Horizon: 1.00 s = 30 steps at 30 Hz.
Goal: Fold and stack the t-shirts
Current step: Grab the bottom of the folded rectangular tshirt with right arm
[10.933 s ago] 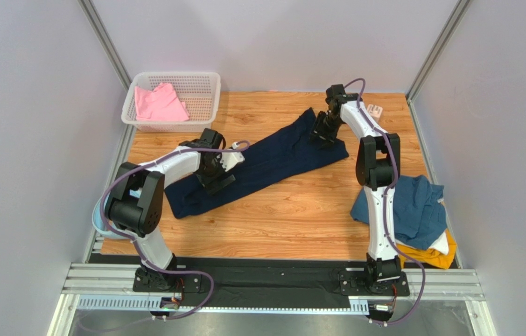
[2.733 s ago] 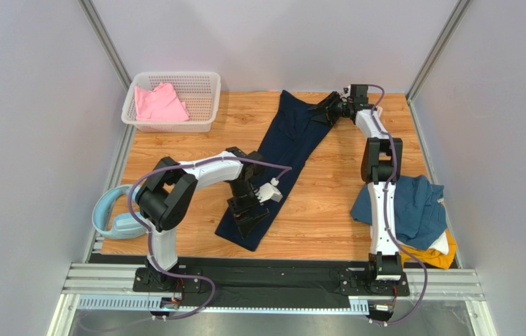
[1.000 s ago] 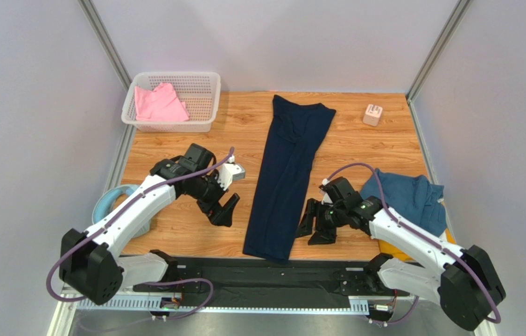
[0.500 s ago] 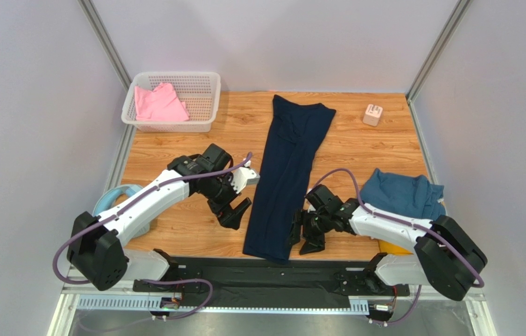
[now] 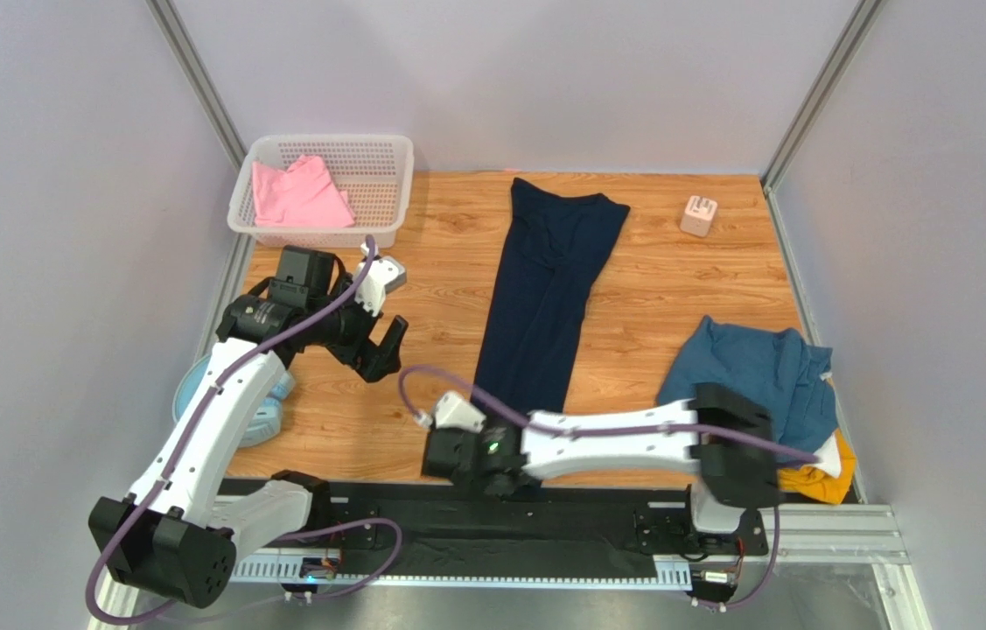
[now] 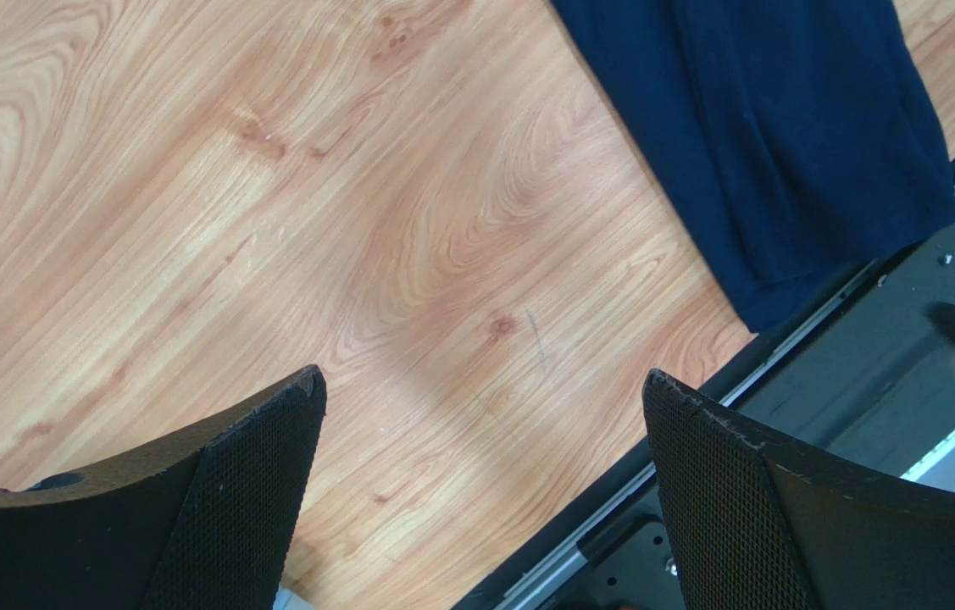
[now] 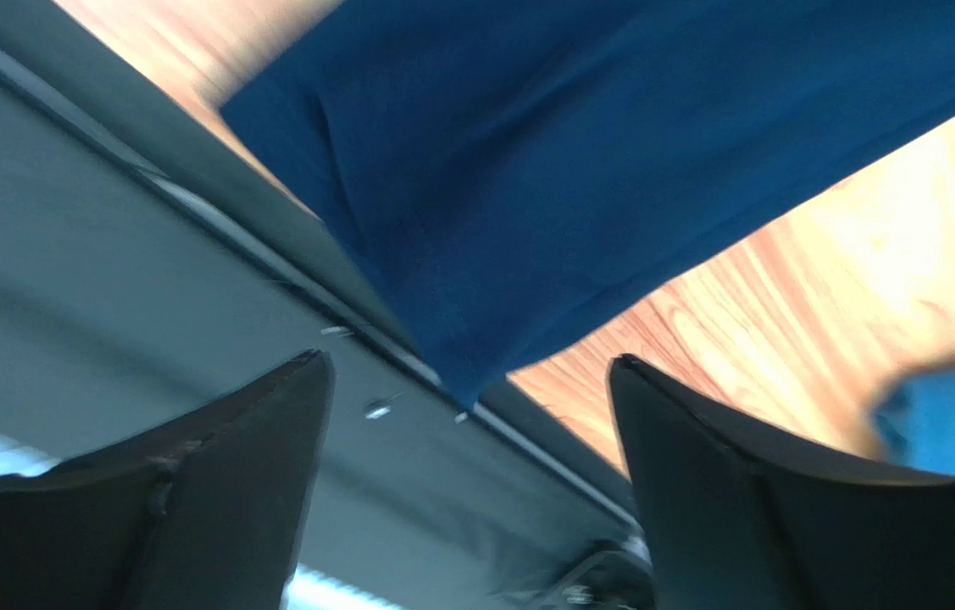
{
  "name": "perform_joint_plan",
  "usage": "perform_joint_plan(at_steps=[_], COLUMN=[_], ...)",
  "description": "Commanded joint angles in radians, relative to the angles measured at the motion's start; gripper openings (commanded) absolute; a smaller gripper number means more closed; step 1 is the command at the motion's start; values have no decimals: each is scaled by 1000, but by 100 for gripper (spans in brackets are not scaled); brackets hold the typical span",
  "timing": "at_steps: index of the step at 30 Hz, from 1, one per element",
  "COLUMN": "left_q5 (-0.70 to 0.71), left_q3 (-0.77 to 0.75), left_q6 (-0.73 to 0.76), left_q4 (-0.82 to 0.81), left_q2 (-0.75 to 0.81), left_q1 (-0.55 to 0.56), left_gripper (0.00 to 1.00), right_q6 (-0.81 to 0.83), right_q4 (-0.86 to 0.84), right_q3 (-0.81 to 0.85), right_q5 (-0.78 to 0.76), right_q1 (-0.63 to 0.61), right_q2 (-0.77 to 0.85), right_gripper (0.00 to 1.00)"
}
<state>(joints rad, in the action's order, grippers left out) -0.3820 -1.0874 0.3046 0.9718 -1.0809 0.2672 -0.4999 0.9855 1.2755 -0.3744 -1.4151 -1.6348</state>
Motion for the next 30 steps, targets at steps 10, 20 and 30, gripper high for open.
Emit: perform_joint_plan(at_steps=[10,20,30], left_q5=[-12,31,64], left_q3=[12,20,26], left_q6=[11,7,-10], left_q4=[27,15,11], left_q2=[56,38,38], left_q1=[-40,-40,-42], left_gripper=[100,100,100], right_q6=[126,175,164], right_q4=[78,-119,-208], right_q3=[21,-8,-48], right_q5=[-287,-184,-182], right_q1=[-108,-119,-120], right_q2=[-237,-232,-253], right_gripper=[98,95,91])
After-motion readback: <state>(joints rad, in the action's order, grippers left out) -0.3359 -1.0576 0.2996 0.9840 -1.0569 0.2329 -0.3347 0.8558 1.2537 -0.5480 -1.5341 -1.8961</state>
